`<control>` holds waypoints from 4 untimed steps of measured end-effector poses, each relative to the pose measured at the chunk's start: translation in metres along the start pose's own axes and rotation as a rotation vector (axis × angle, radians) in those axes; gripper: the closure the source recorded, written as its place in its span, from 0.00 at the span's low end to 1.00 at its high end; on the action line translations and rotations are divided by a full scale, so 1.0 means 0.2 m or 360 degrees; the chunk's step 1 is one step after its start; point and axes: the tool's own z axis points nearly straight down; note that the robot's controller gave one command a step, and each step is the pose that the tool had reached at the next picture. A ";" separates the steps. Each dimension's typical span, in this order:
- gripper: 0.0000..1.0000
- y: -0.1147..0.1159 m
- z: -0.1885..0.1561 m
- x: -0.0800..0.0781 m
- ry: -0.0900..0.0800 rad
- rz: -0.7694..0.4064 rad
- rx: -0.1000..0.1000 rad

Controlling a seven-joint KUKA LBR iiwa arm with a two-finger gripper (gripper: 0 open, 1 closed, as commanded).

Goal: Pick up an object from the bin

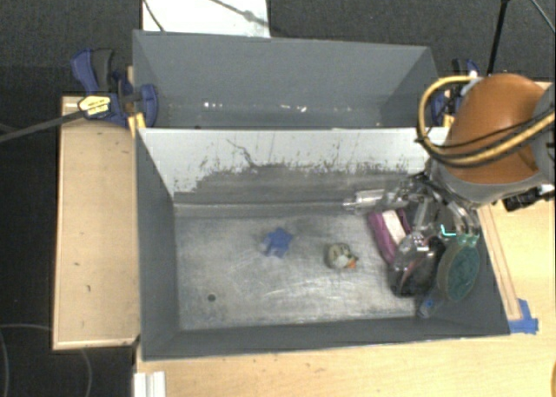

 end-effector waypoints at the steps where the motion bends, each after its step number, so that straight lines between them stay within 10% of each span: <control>1: 0.00 0.39 0.33 -0.07 -0.0002 -0.0138 -0.0006; 2: 0.00 0.22 0.51 0.02 -0.0018 -0.0029 -0.0002; 3: 1.00 0.23 0.49 0.00 -0.0037 -0.0038 0.0001; 4: 1.00 0.20 -0.32 -0.05 -0.0027 -0.0068 0.0003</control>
Offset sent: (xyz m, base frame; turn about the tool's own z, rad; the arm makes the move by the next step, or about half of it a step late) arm 0.0150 0.0721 -0.0621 -0.0779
